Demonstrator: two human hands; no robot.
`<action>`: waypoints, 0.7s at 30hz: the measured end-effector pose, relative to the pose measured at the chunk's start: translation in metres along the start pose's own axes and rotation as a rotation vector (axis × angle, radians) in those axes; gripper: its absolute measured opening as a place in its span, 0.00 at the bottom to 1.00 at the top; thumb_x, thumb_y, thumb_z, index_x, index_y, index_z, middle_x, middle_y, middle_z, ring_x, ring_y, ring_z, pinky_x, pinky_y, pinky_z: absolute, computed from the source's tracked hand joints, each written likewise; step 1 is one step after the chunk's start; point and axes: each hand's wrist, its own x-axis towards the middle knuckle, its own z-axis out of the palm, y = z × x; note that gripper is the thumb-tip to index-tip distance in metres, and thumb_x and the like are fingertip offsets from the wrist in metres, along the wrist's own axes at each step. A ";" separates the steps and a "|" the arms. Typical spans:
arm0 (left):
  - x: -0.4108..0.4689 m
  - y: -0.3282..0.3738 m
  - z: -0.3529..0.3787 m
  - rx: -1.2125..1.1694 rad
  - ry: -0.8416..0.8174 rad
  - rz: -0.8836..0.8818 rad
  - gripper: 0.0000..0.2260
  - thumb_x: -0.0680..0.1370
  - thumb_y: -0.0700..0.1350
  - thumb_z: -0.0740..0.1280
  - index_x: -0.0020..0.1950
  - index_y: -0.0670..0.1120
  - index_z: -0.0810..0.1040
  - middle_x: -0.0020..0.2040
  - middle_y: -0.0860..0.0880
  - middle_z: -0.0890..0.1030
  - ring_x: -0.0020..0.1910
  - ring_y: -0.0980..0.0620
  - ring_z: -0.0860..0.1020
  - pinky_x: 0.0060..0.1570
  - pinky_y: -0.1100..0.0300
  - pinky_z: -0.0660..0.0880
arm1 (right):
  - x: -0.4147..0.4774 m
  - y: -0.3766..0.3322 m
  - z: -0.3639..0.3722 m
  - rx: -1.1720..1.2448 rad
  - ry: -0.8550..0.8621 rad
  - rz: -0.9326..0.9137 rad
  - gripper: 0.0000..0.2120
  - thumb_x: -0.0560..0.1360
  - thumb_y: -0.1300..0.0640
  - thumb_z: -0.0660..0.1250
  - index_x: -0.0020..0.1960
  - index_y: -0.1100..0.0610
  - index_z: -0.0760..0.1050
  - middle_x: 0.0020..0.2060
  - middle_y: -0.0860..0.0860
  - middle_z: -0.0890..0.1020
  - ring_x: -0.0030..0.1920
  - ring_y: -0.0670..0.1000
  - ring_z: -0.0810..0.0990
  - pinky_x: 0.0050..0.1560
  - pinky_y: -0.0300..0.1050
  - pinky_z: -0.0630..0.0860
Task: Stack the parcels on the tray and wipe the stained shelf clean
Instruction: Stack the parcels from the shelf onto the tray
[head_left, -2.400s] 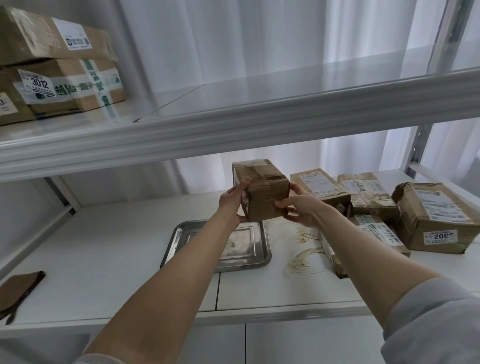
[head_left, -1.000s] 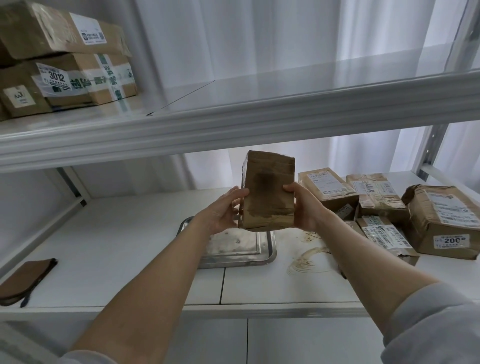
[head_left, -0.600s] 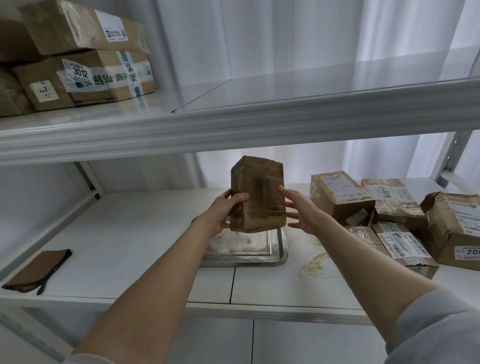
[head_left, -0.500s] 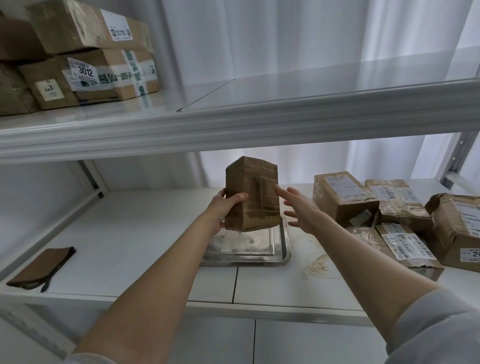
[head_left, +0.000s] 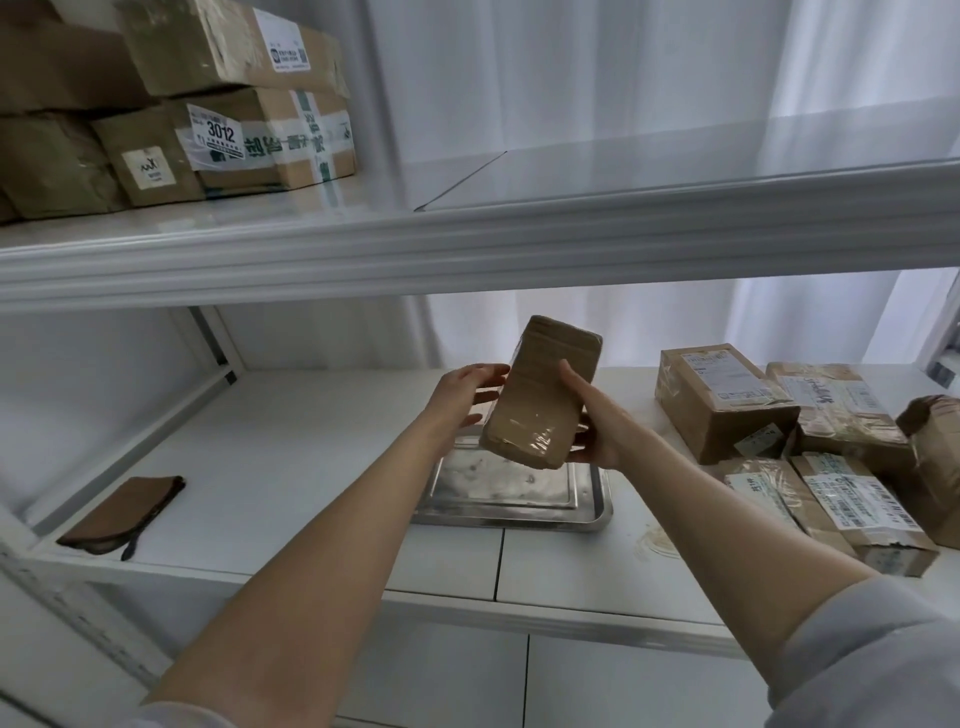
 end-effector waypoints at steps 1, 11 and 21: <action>0.001 -0.002 -0.003 -0.005 0.018 -0.001 0.13 0.81 0.46 0.60 0.63 0.47 0.77 0.60 0.46 0.80 0.55 0.49 0.78 0.50 0.58 0.74 | 0.001 0.002 -0.002 0.031 -0.009 0.022 0.27 0.69 0.33 0.67 0.55 0.54 0.76 0.49 0.55 0.82 0.49 0.56 0.82 0.49 0.55 0.81; 0.003 -0.016 -0.021 -0.050 -0.045 -0.226 0.27 0.72 0.62 0.68 0.61 0.43 0.77 0.50 0.45 0.83 0.45 0.45 0.82 0.53 0.47 0.77 | 0.013 0.003 0.018 0.110 -0.102 0.018 0.40 0.60 0.30 0.73 0.64 0.53 0.76 0.56 0.54 0.83 0.57 0.57 0.82 0.61 0.59 0.76; 0.008 -0.023 -0.049 0.039 0.157 -0.132 0.20 0.74 0.51 0.71 0.63 0.45 0.74 0.55 0.46 0.81 0.50 0.46 0.81 0.47 0.52 0.80 | 0.037 0.010 0.051 -0.271 0.380 -0.100 0.24 0.73 0.40 0.67 0.55 0.59 0.72 0.50 0.57 0.80 0.52 0.59 0.81 0.53 0.56 0.79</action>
